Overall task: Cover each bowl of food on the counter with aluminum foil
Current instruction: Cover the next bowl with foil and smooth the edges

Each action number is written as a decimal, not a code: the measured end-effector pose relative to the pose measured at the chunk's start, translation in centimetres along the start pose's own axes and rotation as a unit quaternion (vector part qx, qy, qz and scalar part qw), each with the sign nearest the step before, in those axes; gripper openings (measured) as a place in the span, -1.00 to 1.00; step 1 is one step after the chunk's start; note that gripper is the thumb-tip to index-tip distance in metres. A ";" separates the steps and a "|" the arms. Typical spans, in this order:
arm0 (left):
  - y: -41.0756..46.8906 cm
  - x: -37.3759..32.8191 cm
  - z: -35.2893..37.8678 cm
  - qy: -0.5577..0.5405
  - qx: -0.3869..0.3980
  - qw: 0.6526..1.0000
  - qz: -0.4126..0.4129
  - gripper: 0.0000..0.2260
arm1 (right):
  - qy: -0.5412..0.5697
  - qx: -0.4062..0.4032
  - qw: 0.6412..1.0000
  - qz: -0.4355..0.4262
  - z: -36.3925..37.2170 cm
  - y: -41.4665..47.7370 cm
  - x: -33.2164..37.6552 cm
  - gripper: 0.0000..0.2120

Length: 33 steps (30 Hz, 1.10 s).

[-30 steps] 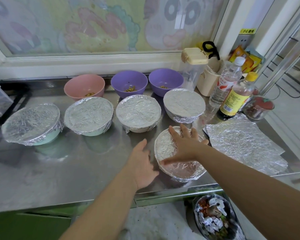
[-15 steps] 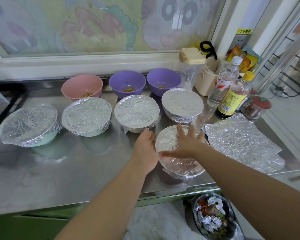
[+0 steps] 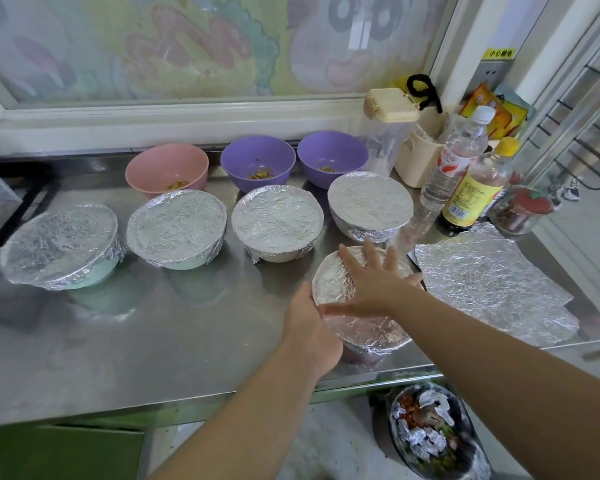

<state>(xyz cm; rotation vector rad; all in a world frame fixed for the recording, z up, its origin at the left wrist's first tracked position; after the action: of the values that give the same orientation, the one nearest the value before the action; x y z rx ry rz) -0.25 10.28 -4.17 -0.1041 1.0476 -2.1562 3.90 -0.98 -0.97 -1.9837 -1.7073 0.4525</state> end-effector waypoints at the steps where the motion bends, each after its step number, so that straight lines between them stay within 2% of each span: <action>1: 0.2 -0.1 0.1 -0.005 -0.002 1.000 0.003 -0.51 | 0.001 -0.002 1.000 0.005 -0.1 0.0 0.0 0.27; 8: 0.6 -0.8 -0.1 0.025 -0.015 0.999 0.028 -0.51 | -0.002 -0.010 1.000 0.025 -0.1 -0.1 0.2 0.26; 13: 0.3 -1.4 -0.7 -0.004 -0.012 0.999 0.036 -0.46 | 0.011 -0.014 0.999 0.033 0.0 -0.1 0.2 0.30; 16: -1.7 -1.6 -0.3 -0.055 -0.029 0.995 0.073 -0.54 | 0.027 0.003 0.999 0.047 0.4 0.5 -0.1 0.44; 18: -3.4 -0.4 0.3 -0.050 -0.031 0.996 0.074 -0.58 | 0.017 0.010 0.998 0.054 0.2 0.7 -0.6 0.41; 20: -4.0 0.7 0.8 0.004 -0.027 0.997 0.076 -0.66 | 0.000 0.011 0.999 0.053 0.1 1.2 -0.9 0.34; 24: -4.1 0.8 1.2 0.028 -0.025 0.991 0.125 -0.69 | -0.034 -0.011 0.999 0.039 -0.1 1.7 -1.1 0.55; 26: -4.1 0.7 1.2 0.003 -0.047 0.992 0.118 -0.61 | -0.033 -0.023 0.998 0.039 0.1 2.0 -1.2 0.58; 28: -4.4 1.0 1.7 -0.012 -0.028 0.994 0.100 -0.61 | -0.031 -0.030 0.998 0.040 0.1 1.8 -1.2 0.58; 30: -4.0 0.9 1.1 -0.003 -0.046 0.992 0.114 -0.68 | -0.024 -0.038 0.998 0.037 0.1 1.8 -1.3 0.55; 33: -3.4 0.4 0.7 0.027 -0.067 0.992 0.103 -0.72 | 0.020 -0.042 0.999 0.023 -0.2 1.5 -1.8 0.42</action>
<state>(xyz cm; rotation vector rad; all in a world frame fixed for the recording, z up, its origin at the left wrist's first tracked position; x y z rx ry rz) -2.21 10.91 -1.37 0.0007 1.1819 -1.9115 4.97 -2.93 -1.72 -2.0811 -1.6846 0.3599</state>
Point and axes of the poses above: each hand's wrist, its own y-axis towards the middle knuckle, its own z-axis out of the palm, x = y × z, the point moved 8 cm from there along y, towards the middle knuckle, and after that the axes turned 5 degrees about -y, right-handed, at the moved point
